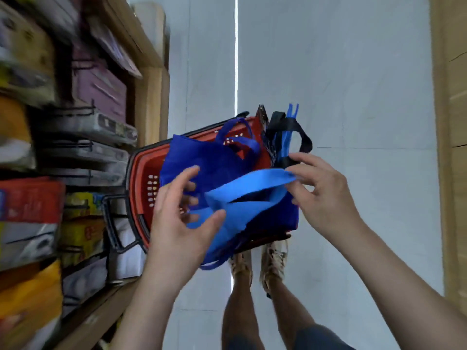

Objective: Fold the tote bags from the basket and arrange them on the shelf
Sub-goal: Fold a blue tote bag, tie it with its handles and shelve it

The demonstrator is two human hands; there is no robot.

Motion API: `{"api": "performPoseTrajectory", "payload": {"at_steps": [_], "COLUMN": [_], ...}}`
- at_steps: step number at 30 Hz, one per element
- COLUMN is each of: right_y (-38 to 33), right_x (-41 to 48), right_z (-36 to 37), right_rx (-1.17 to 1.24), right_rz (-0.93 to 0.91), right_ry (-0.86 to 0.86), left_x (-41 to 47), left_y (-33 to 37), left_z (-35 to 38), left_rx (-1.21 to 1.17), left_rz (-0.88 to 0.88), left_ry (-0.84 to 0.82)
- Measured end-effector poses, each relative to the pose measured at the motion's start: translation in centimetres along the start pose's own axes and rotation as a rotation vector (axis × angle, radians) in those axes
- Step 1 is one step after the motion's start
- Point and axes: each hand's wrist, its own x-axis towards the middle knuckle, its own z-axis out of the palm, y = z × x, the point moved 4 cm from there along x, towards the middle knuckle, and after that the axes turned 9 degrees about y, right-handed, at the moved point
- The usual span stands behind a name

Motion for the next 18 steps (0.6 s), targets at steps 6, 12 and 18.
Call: {"api": "performPoseTrajectory", "payload": {"at_steps": [6,12,18], "right_y": [-9.3,-12.0,-11.8], "right_x": [-0.5,-0.4,-4.5], "right_z": [-2.2,-2.4,-2.4], "right_rx": [0.200,0.343,-0.056], "right_rz": [0.069,0.146,-0.039], "right_ry": [-0.077,-0.241,-0.650], "left_x": [-3.1,-1.8,-1.1], "left_y": [3.6,2.8,5.6], "left_z": [1.4,-3.2,-7.8], "left_rx": [0.532,0.328,-0.247], "left_rz": [0.262,0.143,-0.167], "left_ry": [-0.229,0.019,0.077]}}
